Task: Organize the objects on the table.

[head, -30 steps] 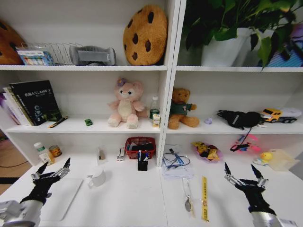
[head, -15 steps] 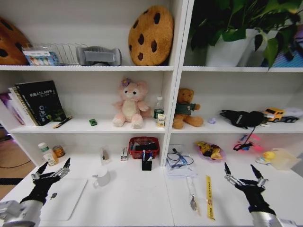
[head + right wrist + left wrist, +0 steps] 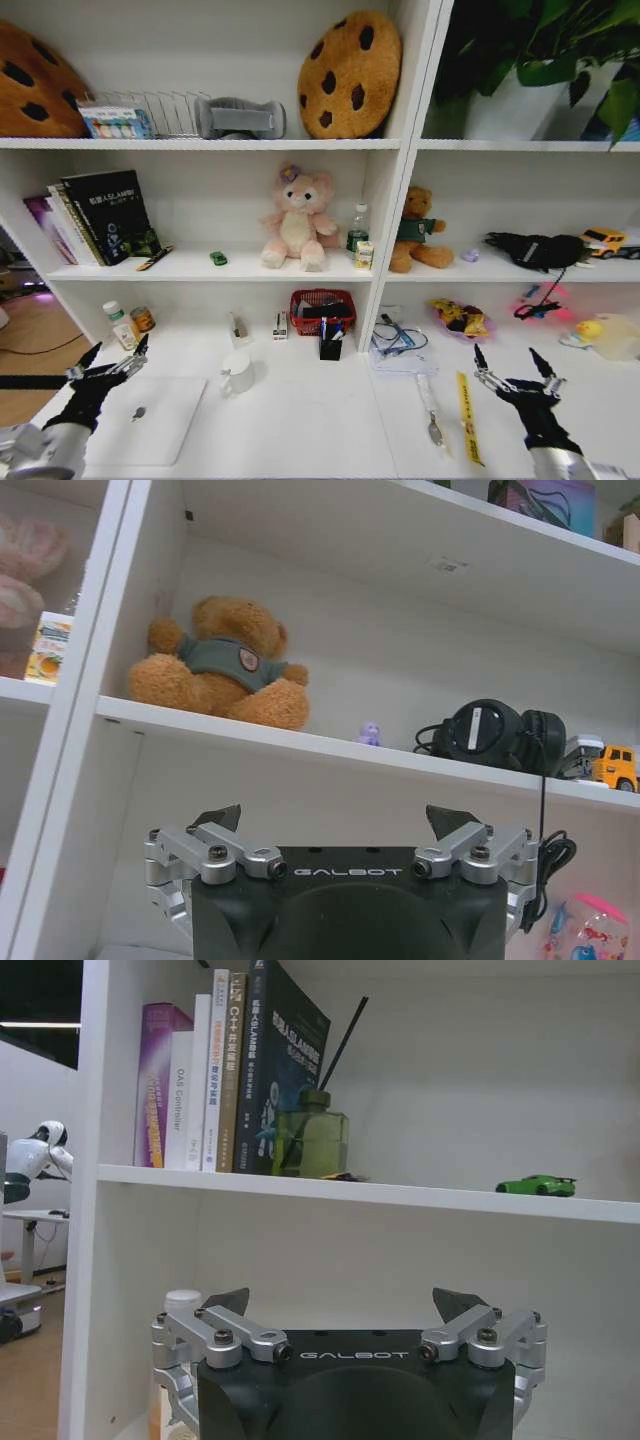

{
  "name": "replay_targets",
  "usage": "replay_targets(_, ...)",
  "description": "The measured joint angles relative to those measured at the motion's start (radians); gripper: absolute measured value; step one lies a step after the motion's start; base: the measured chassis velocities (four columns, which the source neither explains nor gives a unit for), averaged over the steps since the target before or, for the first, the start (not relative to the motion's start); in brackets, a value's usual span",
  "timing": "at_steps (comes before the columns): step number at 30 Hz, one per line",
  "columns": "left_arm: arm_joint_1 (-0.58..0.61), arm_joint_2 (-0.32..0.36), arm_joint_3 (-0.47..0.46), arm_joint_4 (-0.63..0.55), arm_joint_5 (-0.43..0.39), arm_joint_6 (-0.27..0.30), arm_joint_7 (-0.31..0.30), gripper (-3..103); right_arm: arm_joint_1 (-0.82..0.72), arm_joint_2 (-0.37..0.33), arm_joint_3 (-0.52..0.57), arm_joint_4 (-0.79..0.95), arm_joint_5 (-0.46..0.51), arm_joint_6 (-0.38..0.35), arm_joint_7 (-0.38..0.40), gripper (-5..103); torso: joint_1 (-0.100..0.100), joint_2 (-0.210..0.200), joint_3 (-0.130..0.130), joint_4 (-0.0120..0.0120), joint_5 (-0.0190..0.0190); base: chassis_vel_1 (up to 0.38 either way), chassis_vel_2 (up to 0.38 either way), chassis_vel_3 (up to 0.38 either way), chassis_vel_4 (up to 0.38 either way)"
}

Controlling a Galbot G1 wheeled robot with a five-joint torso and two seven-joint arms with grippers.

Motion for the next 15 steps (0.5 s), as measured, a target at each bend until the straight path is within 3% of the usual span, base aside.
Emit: replay_targets(15, 0.0, 0.0, 0.0, 0.0, 0.0, 0.0, 0.0, 100, 0.0, 0.0, 0.0, 0.0, 0.0, 0.0, 0.0, 100, 0.0, 0.0, 0.0, 0.0001, 0.0001, 0.137, 0.144, -0.144, -0.137)
